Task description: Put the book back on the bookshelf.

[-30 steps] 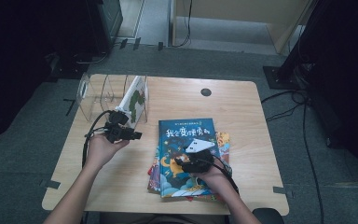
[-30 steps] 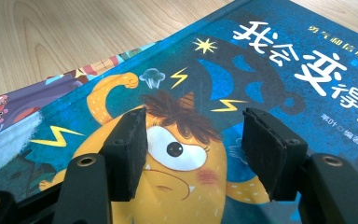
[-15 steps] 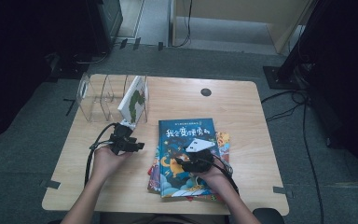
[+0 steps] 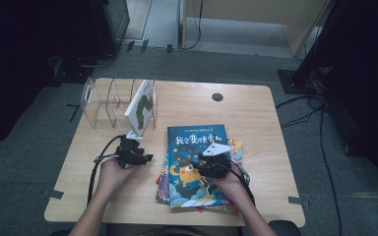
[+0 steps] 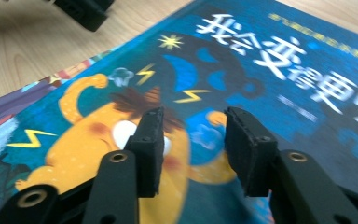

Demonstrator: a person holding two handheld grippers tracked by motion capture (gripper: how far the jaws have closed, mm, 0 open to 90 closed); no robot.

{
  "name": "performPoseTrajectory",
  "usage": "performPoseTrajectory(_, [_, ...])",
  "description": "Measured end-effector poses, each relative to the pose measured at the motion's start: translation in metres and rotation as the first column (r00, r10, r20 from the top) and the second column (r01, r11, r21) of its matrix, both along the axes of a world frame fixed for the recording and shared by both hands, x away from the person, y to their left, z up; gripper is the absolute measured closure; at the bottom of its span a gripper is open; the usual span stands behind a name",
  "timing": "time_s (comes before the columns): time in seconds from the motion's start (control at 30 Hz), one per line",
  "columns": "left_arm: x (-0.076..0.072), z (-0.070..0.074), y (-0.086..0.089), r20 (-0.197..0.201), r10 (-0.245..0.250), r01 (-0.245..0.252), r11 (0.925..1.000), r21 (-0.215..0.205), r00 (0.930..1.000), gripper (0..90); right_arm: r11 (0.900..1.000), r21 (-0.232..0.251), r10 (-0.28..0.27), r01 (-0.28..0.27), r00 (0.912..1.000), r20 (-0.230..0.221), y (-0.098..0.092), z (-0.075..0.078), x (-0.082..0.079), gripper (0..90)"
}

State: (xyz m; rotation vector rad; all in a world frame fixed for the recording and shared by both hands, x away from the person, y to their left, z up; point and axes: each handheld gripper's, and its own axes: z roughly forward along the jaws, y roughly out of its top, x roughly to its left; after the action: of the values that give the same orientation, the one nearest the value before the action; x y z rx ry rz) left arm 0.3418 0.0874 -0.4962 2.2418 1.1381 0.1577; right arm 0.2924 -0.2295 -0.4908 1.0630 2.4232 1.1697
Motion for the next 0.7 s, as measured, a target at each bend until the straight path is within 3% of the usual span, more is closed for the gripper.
performPoseTrajectory(0.23, [-0.008,-0.004,-0.002,0.072,-0.008,0.007,0.9998,0.019,0.9974,47.1,0.997,0.013,-0.073,0.073,0.9973,-0.003,-0.027,0.006,0.002,72.0])
performPoseTrajectory(0.3, [-0.009,-0.004,-0.002,0.090,-0.006,0.003,0.9995,0.032,0.9959,50.8,0.995,0.016,-0.094,0.094,0.9955,-0.009,-0.035,0.007,0.003,75.3])
performPoseTrajectory(0.5, [-0.002,-0.004,0.002,0.062,0.029,-0.029,0.9996,-0.002,0.9977,70.3,0.989,0.016,-0.148,0.149,0.9881,-0.041,-0.055,0.005,0.006,83.4])
performPoseTrajectory(0.6, [0.001,-0.002,0.003,0.049,0.026,-0.027,0.9996,0.007,0.9985,77.2,0.985,0.016,-0.173,0.174,0.9840,-0.043,-0.065,0.004,0.007,85.2])
performPoseTrajectory(0.7, [0.001,0.001,0.003,0.045,0.000,0.001,0.9999,-0.016,0.9990,82.7,0.978,0.013,-0.208,0.209,0.9773,-0.040,-0.077,0.004,0.009,86.1])
